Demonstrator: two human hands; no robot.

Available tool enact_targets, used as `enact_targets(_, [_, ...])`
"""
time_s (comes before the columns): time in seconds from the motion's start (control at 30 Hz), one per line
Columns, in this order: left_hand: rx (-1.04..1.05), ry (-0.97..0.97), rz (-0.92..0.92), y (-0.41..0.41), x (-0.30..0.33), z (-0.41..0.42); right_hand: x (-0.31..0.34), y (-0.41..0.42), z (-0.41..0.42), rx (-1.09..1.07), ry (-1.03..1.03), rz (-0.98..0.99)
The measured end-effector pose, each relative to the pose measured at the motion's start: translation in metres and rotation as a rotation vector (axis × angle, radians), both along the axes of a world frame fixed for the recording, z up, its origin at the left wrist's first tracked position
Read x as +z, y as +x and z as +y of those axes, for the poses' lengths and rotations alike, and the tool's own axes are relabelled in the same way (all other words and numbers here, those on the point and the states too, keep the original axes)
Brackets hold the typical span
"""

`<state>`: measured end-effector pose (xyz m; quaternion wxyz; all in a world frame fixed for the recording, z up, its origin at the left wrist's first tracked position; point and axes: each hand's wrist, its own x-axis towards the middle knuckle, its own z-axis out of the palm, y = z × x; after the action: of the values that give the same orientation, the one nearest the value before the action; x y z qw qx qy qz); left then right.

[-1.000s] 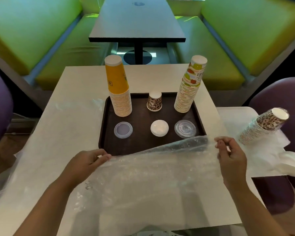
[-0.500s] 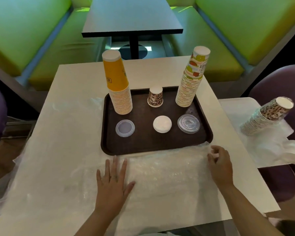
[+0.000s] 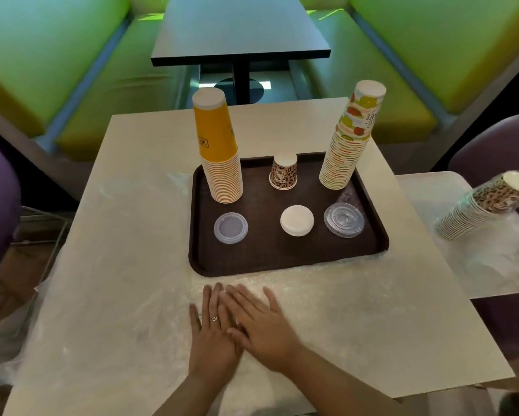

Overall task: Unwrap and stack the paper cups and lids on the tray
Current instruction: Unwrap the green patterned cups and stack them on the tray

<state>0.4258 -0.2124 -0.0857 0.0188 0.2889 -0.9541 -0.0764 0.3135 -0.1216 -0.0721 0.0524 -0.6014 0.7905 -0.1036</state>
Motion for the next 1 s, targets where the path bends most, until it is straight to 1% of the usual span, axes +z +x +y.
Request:
enact_targets(0.1, [0.044,0.063,0.068,-0.004,0.006,0.000,-0.004,-0.024,0.022,-0.079,0.064,-0.011])
enact_targets(0.2, [0.026,0.082,0.120,-0.003,0.011,-0.004,-0.003,-0.050,0.049,-0.256,0.104,-0.041])
enact_targets(0.33, [0.013,0.095,0.075,0.007,0.011,-0.017,-0.005,-0.083,0.085,-0.448,0.149,-0.045])
enact_targets(0.47, [0.024,0.065,-0.019,0.016,0.015,-0.027,-0.004,-0.105,0.111,-0.574,0.156,-0.040])
enact_targets(0.7, [0.106,0.016,-0.067,0.020,0.019,-0.036,-0.004,-0.118,0.124,-0.659,0.135,-0.046])
enact_targets(0.8, [0.151,-0.012,-0.045,0.019,0.017,-0.042,-0.005,-0.123,0.129,-0.688,0.131,-0.040])
enact_targets(1.0, [0.228,0.117,0.043,0.015,0.015,-0.050,-0.007,-0.127,0.134,-0.677,0.052,-0.028])
